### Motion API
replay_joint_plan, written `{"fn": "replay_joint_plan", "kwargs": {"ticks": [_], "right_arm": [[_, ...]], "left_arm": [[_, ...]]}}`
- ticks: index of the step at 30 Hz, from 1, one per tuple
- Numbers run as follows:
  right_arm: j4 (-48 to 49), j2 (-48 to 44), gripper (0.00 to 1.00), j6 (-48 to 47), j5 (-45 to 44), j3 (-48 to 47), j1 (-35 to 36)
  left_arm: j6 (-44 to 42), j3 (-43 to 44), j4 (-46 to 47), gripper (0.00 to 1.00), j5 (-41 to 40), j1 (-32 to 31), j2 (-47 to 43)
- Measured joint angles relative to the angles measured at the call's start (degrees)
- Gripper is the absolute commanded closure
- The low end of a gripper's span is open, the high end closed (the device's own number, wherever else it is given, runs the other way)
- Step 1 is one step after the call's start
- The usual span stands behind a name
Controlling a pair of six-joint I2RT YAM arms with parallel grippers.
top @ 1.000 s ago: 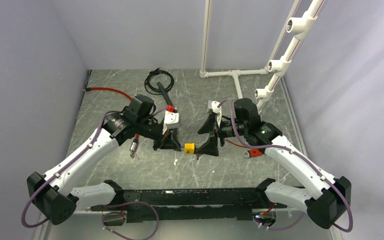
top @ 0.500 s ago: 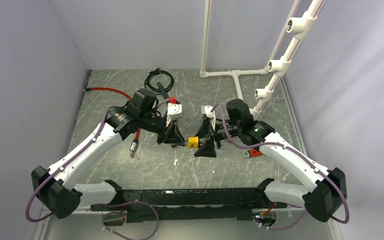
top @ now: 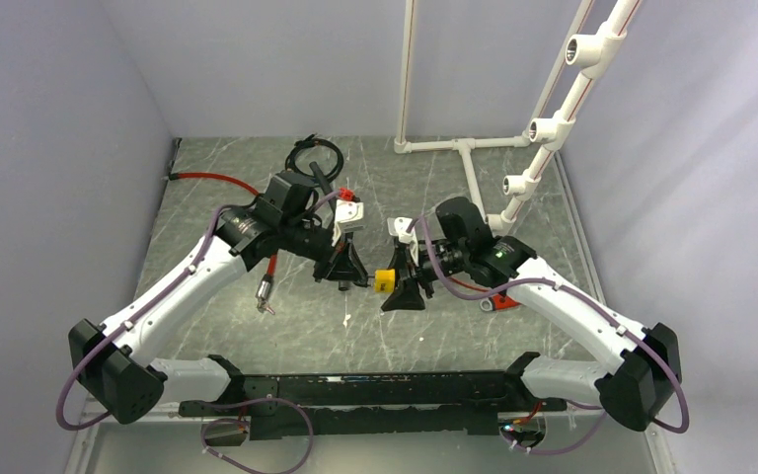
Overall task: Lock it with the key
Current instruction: Lock the lock.
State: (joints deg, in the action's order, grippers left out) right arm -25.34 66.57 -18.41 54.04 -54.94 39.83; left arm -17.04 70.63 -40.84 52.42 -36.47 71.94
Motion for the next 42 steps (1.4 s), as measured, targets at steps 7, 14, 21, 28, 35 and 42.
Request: {"fn": "replay_joint_plan", "kwargs": {"ticks": [7, 14, 21, 28, 35, 42], "right_arm": [[-0.4, 0.4, 0.66, -0.9, -0.4, -0.5, 0.3], [-0.4, 0.5, 1.0, 0.0, -1.1, -0.6, 0.4], [4.9, -0.9, 1.0, 7.8, -1.6, 0.7, 0.0], [14.5, -4.4, 1.0, 14.1, -1.5, 2.9, -0.7], [17.5, -4.8, 1.0, 15.1, -1.2, 3.0, -0.7], [18.0, -5.1, 1.0, 14.0, -1.0, 3.6, -0.6]], "left_arm": [[0.0, 0.5, -0.8, 1.0, 1.6, -0.1, 0.4], [0.4, 2.9, -3.5, 0.61, 1.6, 0.1, 2.1], [-0.2, 7.1, -7.7, 0.33, 6.8, 9.7, 3.4], [-1.7, 5.0, -9.0, 0.35, 8.4, 10.1, -1.9], [-1.7, 3.7, -6.2, 0.47, 7.8, 7.4, -3.9], [-1.4, 3.7, -4.2, 0.75, 6.7, 5.1, -2.7]]}}
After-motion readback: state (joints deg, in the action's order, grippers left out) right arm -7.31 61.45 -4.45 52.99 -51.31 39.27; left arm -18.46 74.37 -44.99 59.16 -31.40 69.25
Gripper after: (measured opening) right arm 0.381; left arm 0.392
